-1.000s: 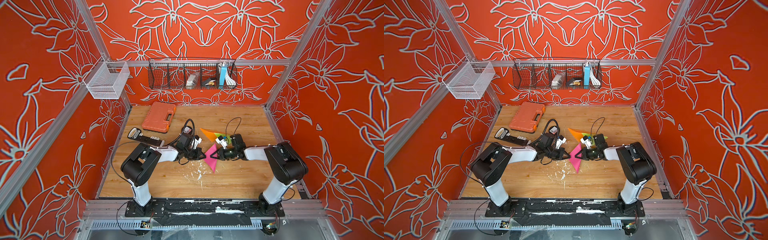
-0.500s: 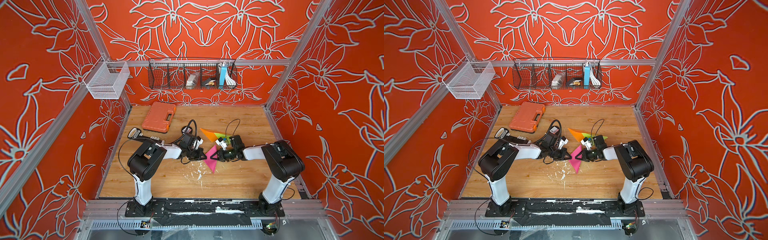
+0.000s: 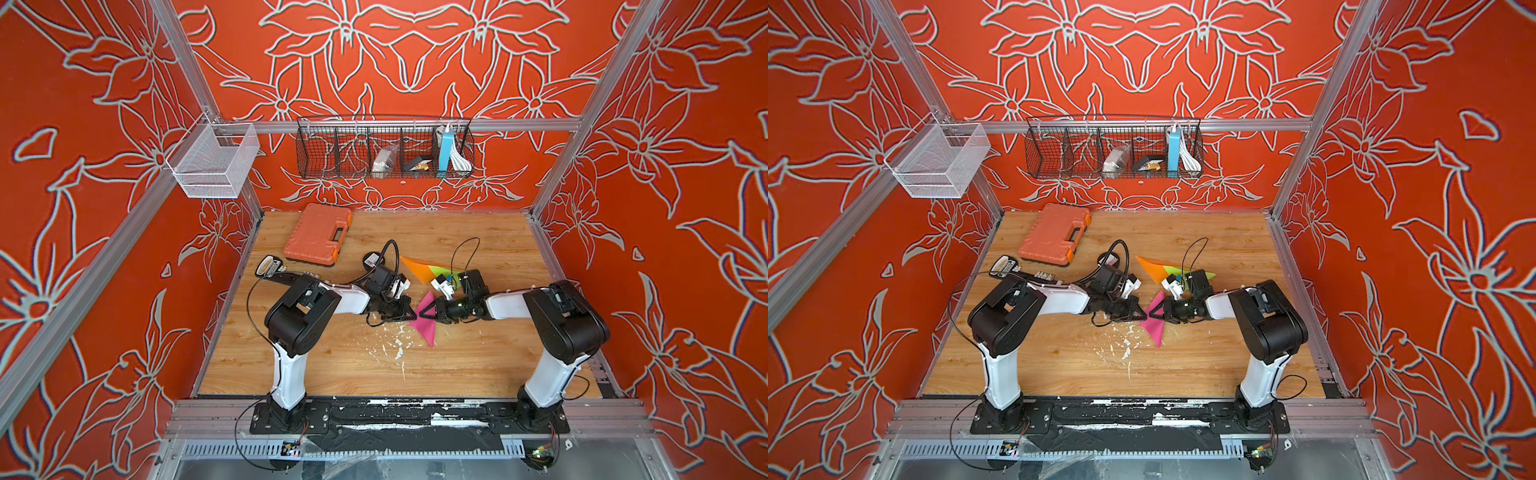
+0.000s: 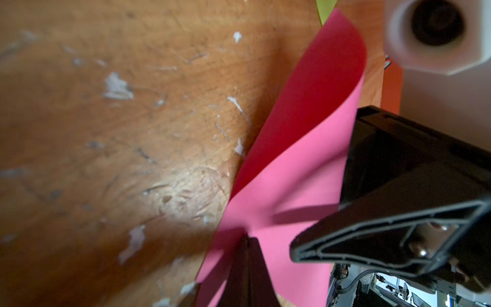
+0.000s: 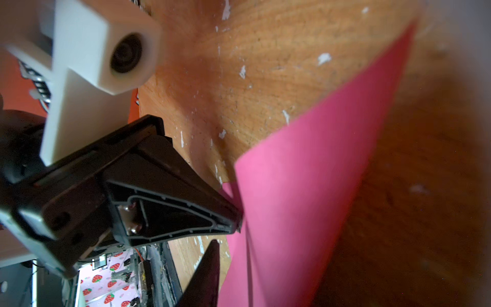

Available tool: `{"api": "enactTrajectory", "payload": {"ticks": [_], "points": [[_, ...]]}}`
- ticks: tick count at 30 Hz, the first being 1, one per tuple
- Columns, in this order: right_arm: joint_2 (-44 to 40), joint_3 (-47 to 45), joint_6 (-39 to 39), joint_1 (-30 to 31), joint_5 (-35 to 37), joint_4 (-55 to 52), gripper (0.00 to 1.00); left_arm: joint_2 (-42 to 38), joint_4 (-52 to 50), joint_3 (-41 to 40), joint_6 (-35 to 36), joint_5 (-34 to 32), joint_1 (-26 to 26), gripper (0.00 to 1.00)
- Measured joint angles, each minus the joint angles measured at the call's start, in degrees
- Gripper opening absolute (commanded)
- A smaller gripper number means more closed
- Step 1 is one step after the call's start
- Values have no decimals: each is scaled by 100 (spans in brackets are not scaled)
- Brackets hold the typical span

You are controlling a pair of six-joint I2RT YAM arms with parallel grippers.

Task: Fold the square paper diagonally
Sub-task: Fold the paper at the center of the board.

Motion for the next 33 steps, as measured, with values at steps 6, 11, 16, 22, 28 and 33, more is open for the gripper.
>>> {"api": "enactTrajectory", "payload": {"ticks": [6,11,16,22,28,33], "points": [[-11,87,-20,0,-33,-50,48,81,-205,173,0,-9,-9,0],[-98,133,-70,-4,7,-192,54,92,-326,234,7,-37,-13,0],[-240,111,-81,-151,46,-350,53,92,-363,247,11,-57,-15,0],[-439,-170,-74,-374,35,-402,43,92,-400,269,24,-76,-15,0],[-592,-485,-52,-372,-173,-229,40,94,-415,275,24,-92,-20,0],[-887,-614,4,-372,-295,-122,34,98,-468,304,26,-111,-20,0]]}}
